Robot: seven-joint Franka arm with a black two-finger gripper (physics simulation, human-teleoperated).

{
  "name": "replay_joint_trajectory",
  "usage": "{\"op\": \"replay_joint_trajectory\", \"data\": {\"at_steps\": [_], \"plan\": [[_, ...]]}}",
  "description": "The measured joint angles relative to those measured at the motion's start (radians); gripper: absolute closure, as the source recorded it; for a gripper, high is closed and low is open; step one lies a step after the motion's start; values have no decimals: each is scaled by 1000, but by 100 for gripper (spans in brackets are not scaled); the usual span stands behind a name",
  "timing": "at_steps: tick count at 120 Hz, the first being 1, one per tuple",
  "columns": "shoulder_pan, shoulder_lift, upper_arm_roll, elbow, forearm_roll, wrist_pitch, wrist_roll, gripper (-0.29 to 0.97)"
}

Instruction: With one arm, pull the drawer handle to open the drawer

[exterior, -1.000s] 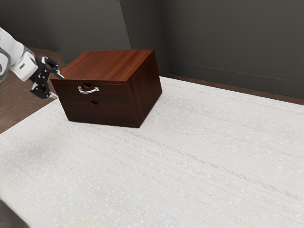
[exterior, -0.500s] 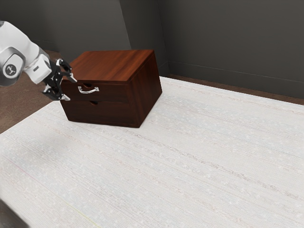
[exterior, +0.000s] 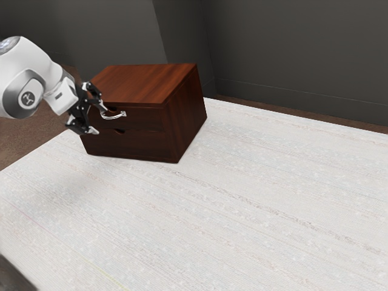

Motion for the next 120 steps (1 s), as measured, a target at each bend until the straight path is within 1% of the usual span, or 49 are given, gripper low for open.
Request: {"op": "replay_joint_trajectory", "data": {"at_steps": [12,21,28,54,57,63,68,75,78,82,87,90,95,98,102,116,120], "plan": [[0,15,4,-19,-14,19,-1,15],[-14,29,48,-33,-34,36,-2,15],[-21,33,65,-37,-46,47,-3,15],[-52,34,75,-42,-64,78,-5,16],[-53,35,76,-48,-68,81,-6,13],[-47,43,84,-68,-78,86,-7,2],[-33,58,86,-92,-88,92,-7,1],[-18,74,88,-119,-102,102,-8,-8],[-7,82,87,-133,-106,105,-8,-9],[7,94,83,-151,-113,109,-9,-1],[39,108,67,-180,-121,113,-9,5],[60,117,54,-198,-127,116,-10,7],[94,130,35,-224,-137,119,-10,5],[118,136,16,-240,-143,119,-11,9],[154,144,-15,-260,-150,120,-12,19],[269,166,-112,-331,-163,119,-14,37],[294,169,-133,-348,-164,121,-15,35]]}}
